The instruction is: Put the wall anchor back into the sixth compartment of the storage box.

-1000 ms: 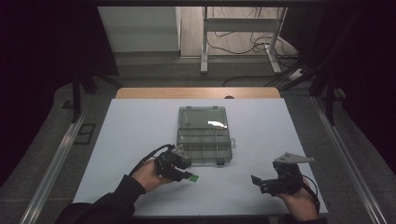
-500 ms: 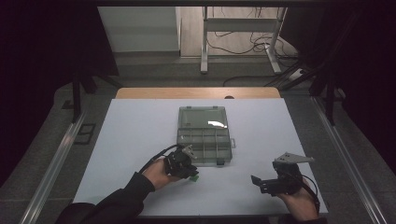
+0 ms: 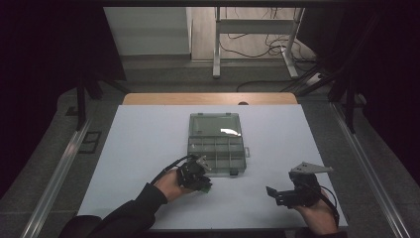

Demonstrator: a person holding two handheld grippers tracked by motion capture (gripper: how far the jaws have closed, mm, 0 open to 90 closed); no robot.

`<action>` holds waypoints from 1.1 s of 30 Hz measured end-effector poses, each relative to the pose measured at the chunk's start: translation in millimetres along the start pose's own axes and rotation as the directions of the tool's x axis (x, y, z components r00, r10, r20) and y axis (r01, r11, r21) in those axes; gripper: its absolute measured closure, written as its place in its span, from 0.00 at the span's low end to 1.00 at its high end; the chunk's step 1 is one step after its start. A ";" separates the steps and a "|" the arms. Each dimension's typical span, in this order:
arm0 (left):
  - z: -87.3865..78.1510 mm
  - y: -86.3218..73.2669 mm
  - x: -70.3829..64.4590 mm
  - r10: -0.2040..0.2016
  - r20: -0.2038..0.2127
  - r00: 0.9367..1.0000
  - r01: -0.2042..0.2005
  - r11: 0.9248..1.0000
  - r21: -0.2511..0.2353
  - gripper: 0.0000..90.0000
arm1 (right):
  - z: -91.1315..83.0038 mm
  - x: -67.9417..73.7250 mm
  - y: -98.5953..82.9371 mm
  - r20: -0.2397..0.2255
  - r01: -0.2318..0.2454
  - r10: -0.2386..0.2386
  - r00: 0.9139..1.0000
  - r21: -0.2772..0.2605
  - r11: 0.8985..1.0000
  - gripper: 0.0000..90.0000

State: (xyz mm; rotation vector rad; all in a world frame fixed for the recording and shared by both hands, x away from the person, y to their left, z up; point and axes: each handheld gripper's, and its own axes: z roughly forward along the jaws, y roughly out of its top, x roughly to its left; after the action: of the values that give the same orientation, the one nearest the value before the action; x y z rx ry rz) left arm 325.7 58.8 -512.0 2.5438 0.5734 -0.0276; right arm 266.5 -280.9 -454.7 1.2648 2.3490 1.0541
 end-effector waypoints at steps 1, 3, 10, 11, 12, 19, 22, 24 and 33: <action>0.5 0.1 -0.4 0.006 -0.003 1.000 -0.006 1.000 0.003 0.86 | 0.0 0.0 0.0 -0.001 0.000 0.000 1.000 0.000 1.000 0.00; 2.2 -0.1 -0.8 0.013 -0.024 1.000 -0.013 1.000 0.025 0.86 | 0.0 0.2 0.0 -0.001 0.001 -0.001 1.000 0.001 1.000 0.00; 2.3 -1.2 0.8 -0.001 -0.025 1.000 0.002 1.000 0.015 0.89 | 0.1 -0.1 0.0 0.001 0.000 0.000 1.000 0.002 1.000 0.00; 2.3 -1.4 1.0 -0.006 -0.029 1.000 0.006 1.000 0.014 0.90 | 0.1 0.0 0.0 0.000 0.000 0.000 1.000 0.002 1.000 0.00; 2.3 -1.5 1.3 -0.012 -0.027 1.000 0.012 1.000 0.012 0.92 | 0.1 0.1 0.0 -0.001 0.000 0.000 1.000 0.003 1.000 0.00; -1.3 -1.1 2.5 -0.037 -0.020 0.999 0.036 0.999 -0.009 0.94 | 0.0 -0.2 -0.1 -0.001 -0.002 0.002 1.000 0.002 1.000 0.00; -6.1 -0.1 3.1 -0.048 -0.019 0.999 0.048 0.999 -0.023 0.94 | 0.0 -0.2 -0.2 -0.001 -0.003 0.003 1.000 0.000 1.000 0.00; -8.2 0.5 3.2 -0.055 -0.019 0.998 0.054 0.998 -0.032 0.94 | -0.2 -0.3 -0.2 -0.001 -0.005 0.005 1.000 -0.001 1.000 0.00; -21.4 5.6 3.7 -0.064 -0.014 0.998 0.063 0.996 -0.063 0.94 | 0.0 -0.5 -0.1 -0.002 -0.005 0.005 1.000 0.001 1.000 0.00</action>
State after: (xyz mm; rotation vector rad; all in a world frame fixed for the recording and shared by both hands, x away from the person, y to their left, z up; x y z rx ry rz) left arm 329.3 66.6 -491.4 2.4671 0.6518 -0.0117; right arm 266.7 -281.4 -454.9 1.2711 2.3500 1.0564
